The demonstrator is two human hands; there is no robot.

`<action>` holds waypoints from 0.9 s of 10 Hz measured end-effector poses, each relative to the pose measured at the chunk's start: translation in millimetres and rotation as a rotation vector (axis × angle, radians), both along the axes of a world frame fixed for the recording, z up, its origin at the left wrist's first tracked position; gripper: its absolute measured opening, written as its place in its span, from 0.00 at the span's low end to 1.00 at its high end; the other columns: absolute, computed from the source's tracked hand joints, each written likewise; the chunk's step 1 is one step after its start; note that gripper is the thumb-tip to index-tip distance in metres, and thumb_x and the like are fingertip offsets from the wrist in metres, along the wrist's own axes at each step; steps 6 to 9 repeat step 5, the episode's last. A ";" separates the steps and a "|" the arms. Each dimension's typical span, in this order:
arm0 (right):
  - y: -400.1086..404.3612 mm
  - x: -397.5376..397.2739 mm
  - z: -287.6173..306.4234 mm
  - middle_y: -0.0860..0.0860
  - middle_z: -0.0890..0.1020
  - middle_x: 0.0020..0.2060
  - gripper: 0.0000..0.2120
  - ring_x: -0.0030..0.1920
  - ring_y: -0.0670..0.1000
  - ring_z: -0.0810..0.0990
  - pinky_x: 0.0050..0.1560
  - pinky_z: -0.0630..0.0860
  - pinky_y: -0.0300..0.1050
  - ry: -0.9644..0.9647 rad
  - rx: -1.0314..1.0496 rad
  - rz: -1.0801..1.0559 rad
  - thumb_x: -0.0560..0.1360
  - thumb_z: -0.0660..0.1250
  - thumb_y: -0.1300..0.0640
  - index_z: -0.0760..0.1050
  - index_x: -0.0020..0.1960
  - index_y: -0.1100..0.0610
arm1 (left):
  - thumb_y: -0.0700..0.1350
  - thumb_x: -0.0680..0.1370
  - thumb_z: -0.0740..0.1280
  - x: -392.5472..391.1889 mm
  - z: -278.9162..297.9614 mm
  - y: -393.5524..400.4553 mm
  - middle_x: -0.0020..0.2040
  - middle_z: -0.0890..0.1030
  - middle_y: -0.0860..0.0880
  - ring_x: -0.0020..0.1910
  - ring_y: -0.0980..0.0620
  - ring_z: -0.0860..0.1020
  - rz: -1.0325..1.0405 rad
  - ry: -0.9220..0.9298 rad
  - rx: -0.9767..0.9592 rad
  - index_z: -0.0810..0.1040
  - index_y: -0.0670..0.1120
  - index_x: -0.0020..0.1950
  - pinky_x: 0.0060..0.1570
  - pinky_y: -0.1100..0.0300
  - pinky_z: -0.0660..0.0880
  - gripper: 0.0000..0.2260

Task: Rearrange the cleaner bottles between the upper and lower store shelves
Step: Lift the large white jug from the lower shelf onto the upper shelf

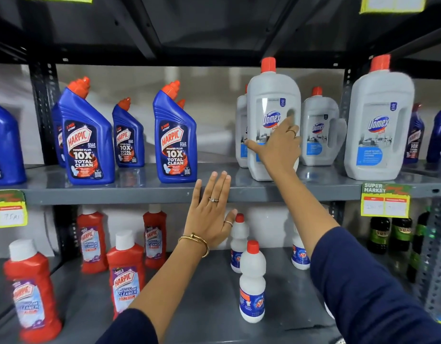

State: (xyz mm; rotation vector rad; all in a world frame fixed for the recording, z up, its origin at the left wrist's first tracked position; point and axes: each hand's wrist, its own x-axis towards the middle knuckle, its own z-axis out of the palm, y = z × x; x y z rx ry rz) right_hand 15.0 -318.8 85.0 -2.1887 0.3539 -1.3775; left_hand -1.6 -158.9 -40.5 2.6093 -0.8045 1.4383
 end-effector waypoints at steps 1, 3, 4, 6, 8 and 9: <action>-3.1 -8.2 -6.8 0.64 0.65 0.67 0.53 0.62 0.64 0.68 0.53 0.72 0.56 0.019 -0.045 0.016 0.63 0.72 0.37 0.48 0.72 0.65 | 0.53 0.76 0.54 -0.1 0.0 -2.0 0.75 0.53 0.44 0.73 0.45 0.43 -0.019 0.039 -0.013 0.44 0.44 0.72 0.69 0.48 0.28 0.30; -13.5 -31.3 -35.1 0.64 0.65 0.67 0.44 0.65 0.62 0.64 0.59 0.69 0.56 0.056 -0.167 0.116 0.70 0.71 0.47 0.49 0.73 0.63 | 0.50 0.77 0.56 -7.9 7.3 -2.3 0.75 0.55 0.42 0.74 0.44 0.48 -0.079 0.086 -0.138 0.50 0.42 0.73 0.71 0.51 0.38 0.28; -16.7 -42.7 -48.6 0.64 0.64 0.68 0.39 0.66 0.63 0.62 0.62 0.67 0.55 0.054 -0.227 0.117 0.71 0.70 0.52 0.51 0.72 0.62 | 0.49 0.77 0.58 -14.6 15.2 -0.3 0.75 0.56 0.41 0.74 0.44 0.49 -0.108 0.068 -0.250 0.53 0.41 0.72 0.72 0.49 0.44 0.27; -13.1 -52.5 -59.3 0.65 0.65 0.67 0.35 0.65 0.64 0.63 0.64 0.64 0.54 0.008 -0.278 0.092 0.72 0.69 0.54 0.55 0.71 0.64 | 0.48 0.77 0.59 -20.2 26.9 6.5 0.74 0.57 0.41 0.74 0.43 0.51 -0.100 0.030 -0.284 0.54 0.40 0.72 0.72 0.47 0.47 0.27; -13.1 -52.5 -59.3 0.65 0.65 0.67 0.35 0.65 0.64 0.63 0.64 0.64 0.54 0.008 -0.278 0.092 0.72 0.69 0.54 0.55 0.71 0.64 | 0.48 0.77 0.59 -20.2 26.9 6.5 0.74 0.57 0.41 0.74 0.43 0.51 -0.100 0.030 -0.284 0.54 0.40 0.72 0.72 0.47 0.47 0.27; -13.1 -52.5 -59.3 0.65 0.65 0.67 0.35 0.65 0.64 0.63 0.64 0.64 0.54 0.008 -0.278 0.092 0.72 0.69 0.54 0.55 0.71 0.64 | 0.48 0.77 0.59 -20.2 26.9 6.5 0.74 0.57 0.41 0.74 0.43 0.51 -0.100 0.030 -0.284 0.54 0.40 0.72 0.72 0.47 0.47 0.27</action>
